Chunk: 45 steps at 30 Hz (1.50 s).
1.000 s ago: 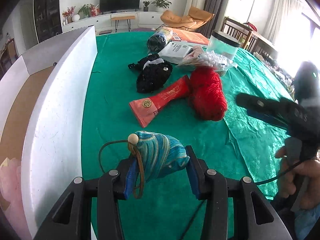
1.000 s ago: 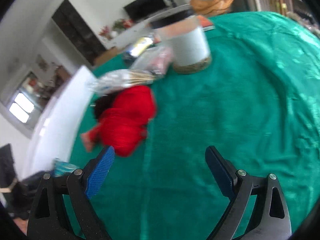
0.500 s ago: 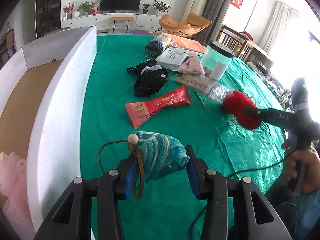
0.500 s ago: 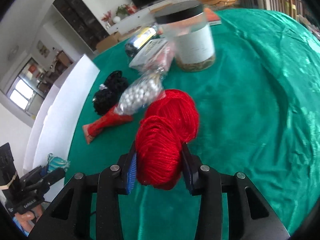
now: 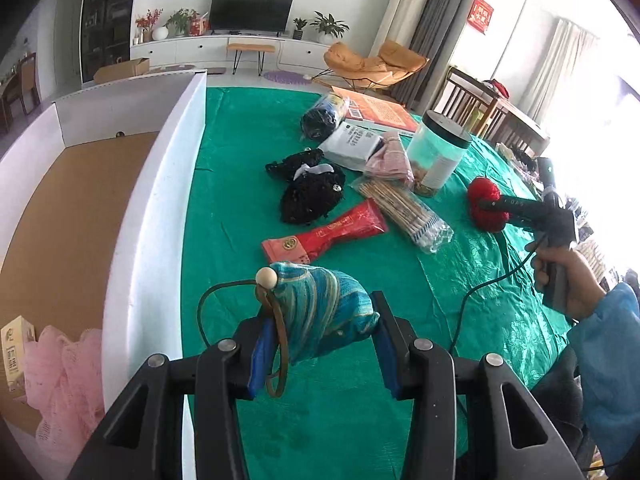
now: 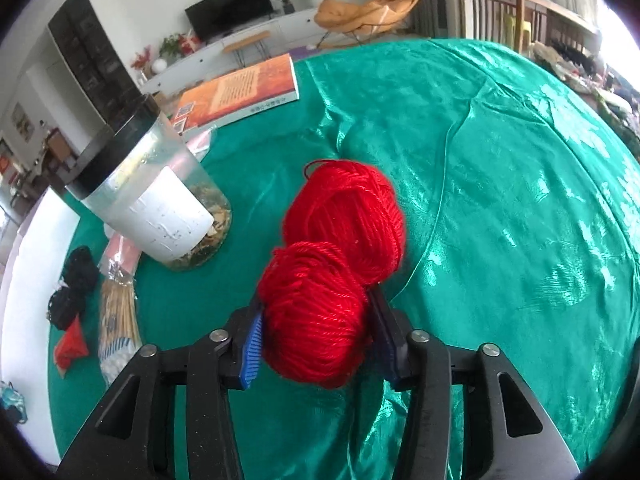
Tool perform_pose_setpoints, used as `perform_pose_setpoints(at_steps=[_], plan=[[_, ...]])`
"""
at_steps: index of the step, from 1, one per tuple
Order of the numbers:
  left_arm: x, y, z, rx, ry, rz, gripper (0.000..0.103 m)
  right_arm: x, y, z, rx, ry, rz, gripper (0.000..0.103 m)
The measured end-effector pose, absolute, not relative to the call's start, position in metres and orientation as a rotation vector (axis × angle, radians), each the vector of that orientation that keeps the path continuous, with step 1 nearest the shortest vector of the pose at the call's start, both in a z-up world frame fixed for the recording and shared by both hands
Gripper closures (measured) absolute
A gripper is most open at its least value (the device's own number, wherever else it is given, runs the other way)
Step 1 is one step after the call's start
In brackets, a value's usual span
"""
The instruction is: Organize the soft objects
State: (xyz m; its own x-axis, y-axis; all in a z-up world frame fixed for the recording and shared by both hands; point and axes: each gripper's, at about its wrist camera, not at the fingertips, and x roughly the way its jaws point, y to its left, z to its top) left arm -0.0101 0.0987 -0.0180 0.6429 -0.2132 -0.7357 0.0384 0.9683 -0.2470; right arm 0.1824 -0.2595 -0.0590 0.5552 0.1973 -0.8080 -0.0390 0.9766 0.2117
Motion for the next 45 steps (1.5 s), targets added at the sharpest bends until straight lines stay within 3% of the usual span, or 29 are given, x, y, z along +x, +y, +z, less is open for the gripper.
perform_pose_setpoints(at_steps=[2, 3, 5, 7, 14, 21, 23, 25, 26, 27, 36, 41, 45], plan=[[-0.008, 0.099, -0.019, -0.222, 0.863, -0.145, 0.059, 0.191, -0.263, -0.052, 0.221, 0.977, 0.117, 0.035], [-0.006, 0.100, -0.019, -0.225, 0.866, -0.146, 0.059, 0.195, -0.265, -0.049, 0.253, 0.962, 0.119, 0.038], [-0.003, 0.103, -0.018, -0.245, 0.871, -0.150, 0.059, 0.212, -0.262, -0.056, 0.229, 1.049, 0.110, 0.056], [-0.003, 0.110, -0.010, -0.282, 0.859, -0.161, 0.059, 0.220, -0.259, -0.049, 0.198, 1.071, 0.083, 0.061], [-0.024, 0.181, 0.036, -0.336, 0.766, -0.057, 0.059, 0.192, -0.197, 0.068, 0.056, 0.751, 0.174, 0.061], [-0.069, 0.268, 0.032, -0.308, 0.797, 0.232, 0.059, 0.098, -0.035, 0.113, 0.107, 0.794, 0.725, 0.061], [-0.075, 0.281, 0.022, -0.291, 0.827, 0.310, 0.053, 0.070, 0.018, 0.109, 0.115, 0.827, 0.874, 0.059], [-0.079, 0.292, 0.012, -0.306, 0.856, 0.358, 0.023, 0.050, 0.060, 0.100, 0.112, 0.867, 0.976, 0.050], [-0.081, 0.296, 0.008, -0.322, 0.865, 0.383, 0.001, 0.042, 0.077, 0.094, 0.113, 0.879, 1.016, 0.033], [-0.085, 0.298, 0.007, -0.340, 0.848, 0.402, 0.000, 0.035, 0.088, 0.089, 0.099, 0.878, 1.033, 0.027], [-0.077, 0.248, 0.016, -0.358, 0.748, 0.203, 0.000, 0.006, 0.026, 0.032, -0.074, 0.752, 0.739, 0.027], [-0.053, 0.153, 0.006, -0.300, 0.805, -0.065, 0.000, 0.018, -0.077, -0.043, -0.093, 0.806, 0.308, 0.027], [-0.034, 0.070, -0.007, -0.066, 0.818, -0.142, 0.000, 0.018, -0.137, -0.060, 0.017, 0.838, 0.147, 0.027]])
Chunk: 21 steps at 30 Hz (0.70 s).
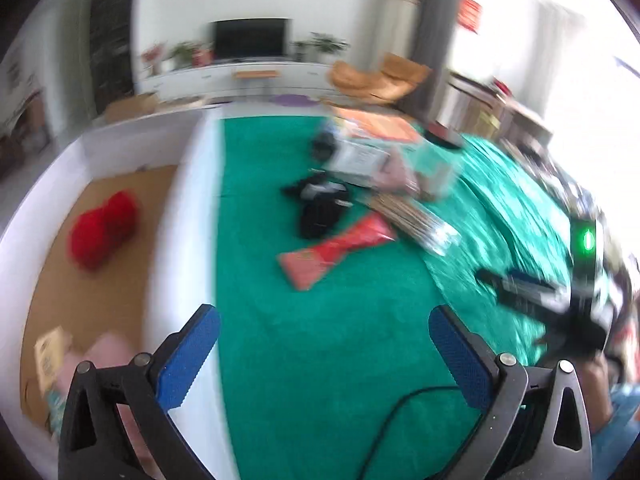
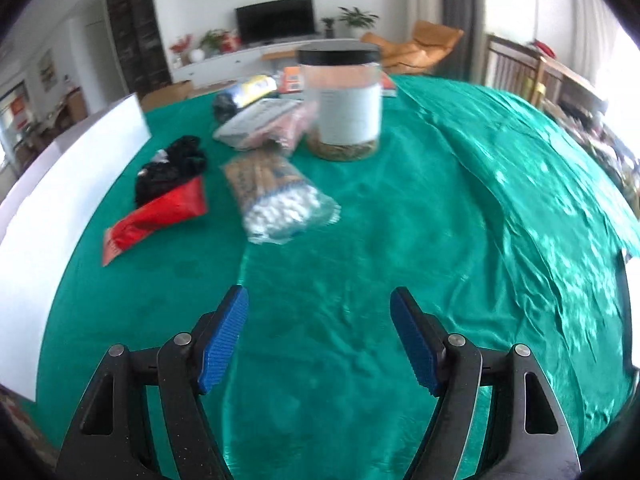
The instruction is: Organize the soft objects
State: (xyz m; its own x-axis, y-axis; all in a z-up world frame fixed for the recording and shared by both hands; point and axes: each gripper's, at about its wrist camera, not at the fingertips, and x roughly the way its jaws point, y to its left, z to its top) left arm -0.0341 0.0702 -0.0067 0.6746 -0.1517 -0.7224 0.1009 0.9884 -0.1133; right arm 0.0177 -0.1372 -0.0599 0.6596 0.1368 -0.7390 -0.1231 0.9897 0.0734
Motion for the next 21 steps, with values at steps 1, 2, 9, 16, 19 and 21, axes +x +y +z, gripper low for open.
perform_pose_setpoints(at_steps=[1, 2, 9, 16, 19, 21], plan=[[-0.028, 0.058, -0.012, -0.056, 0.856, -0.166, 0.000, 0.015, -0.147, -0.056, 0.062, 0.830, 0.144, 0.027], [-0.022, 0.046, -0.016, -0.064, 0.883, -0.189, 0.000, 0.016, -0.153, -0.054, 0.073, 0.814, 0.130, 0.027], [0.009, 0.004, -0.053, 0.017, 0.941, -0.233, 0.000, 0.024, -0.163, -0.073, 0.081, 0.902, 0.017, 0.027], [0.022, 0.018, -0.093, -0.003, 1.024, -0.173, 0.000, 0.026, -0.170, -0.076, 0.116, 0.918, 0.000, 0.022], [0.020, 0.021, -0.098, 0.026, 1.017, -0.159, 0.000, 0.027, -0.167, -0.078, 0.093, 0.920, -0.003, 0.019], [0.019, 0.018, -0.101, 0.074, 1.003, -0.150, 0.000, 0.027, -0.163, -0.079, 0.072, 0.924, -0.006, 0.017]])
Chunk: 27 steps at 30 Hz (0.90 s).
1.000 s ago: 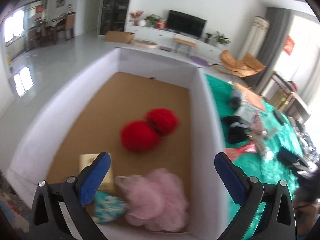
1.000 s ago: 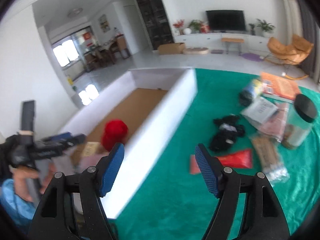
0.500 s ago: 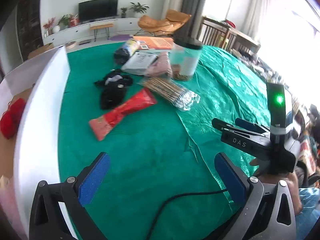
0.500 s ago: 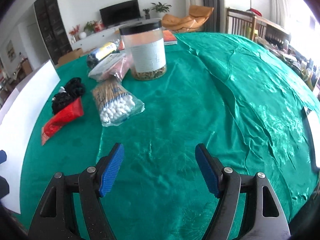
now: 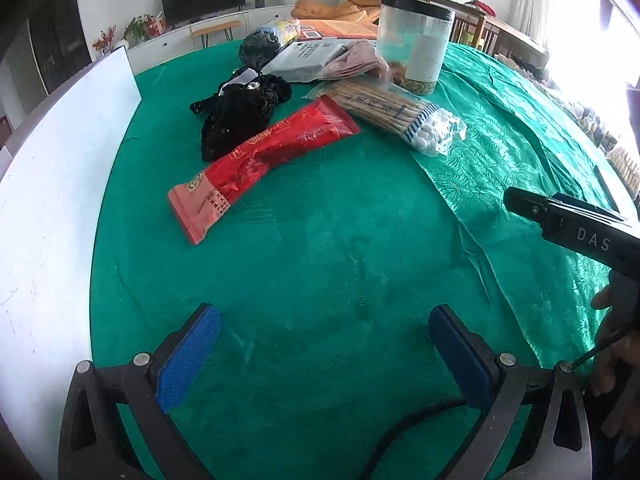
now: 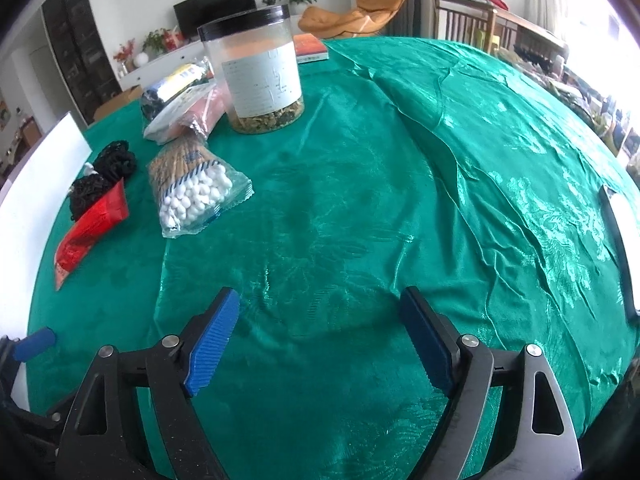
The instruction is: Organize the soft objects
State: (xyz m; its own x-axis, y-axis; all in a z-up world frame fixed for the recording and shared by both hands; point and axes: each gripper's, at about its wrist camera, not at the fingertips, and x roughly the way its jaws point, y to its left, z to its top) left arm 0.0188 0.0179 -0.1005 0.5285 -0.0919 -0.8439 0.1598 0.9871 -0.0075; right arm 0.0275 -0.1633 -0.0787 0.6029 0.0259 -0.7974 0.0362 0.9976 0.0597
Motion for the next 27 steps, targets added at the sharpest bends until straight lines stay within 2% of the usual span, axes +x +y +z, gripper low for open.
perform_pose_setpoints(at_steps=[12, 27], plan=[[0.0217, 0.0172, -0.1019, 0.082, 0.968, -0.166, 0.000, 0.0268, -0.1523, -0.0814, -0.001, 0.935, -0.022, 0.012], [0.0213, 0.0177, -0.1020, 0.082, 0.967, -0.165, 0.000, 0.0267, -0.1519, -0.0816, -0.002, 0.933, -0.023, 0.011]])
